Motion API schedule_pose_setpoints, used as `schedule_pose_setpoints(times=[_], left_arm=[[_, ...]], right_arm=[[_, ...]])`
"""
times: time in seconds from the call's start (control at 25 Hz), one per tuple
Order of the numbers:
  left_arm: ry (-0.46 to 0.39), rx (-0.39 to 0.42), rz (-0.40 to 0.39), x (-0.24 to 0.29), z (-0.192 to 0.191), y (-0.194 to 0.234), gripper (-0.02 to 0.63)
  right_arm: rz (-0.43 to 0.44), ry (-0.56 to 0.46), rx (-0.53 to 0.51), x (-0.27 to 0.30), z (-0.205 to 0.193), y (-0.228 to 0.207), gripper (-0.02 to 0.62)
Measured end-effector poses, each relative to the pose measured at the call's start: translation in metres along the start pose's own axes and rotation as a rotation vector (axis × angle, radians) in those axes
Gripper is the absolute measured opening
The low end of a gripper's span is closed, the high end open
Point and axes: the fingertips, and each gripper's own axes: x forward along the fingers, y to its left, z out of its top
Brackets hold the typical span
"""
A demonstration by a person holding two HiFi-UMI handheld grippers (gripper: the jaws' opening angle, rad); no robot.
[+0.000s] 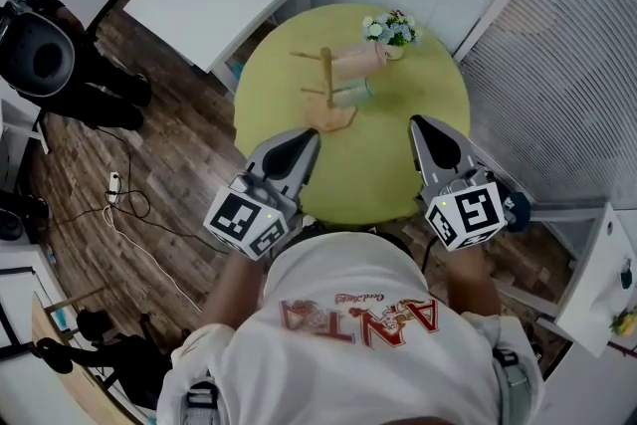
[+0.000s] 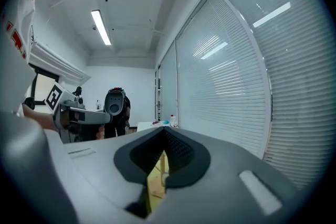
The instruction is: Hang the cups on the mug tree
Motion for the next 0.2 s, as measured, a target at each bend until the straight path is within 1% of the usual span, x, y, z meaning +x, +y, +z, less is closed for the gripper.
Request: schedule_pose_setpoints(times=[0.2], left_arm=[[0.000, -0.004, -0.002, 0.0003, -0.0016, -0.0004, 0.009]], right_arm=[[0.012, 0.002, -0.017, 0.0010, 0.0011, 0.0030, 0.000]])
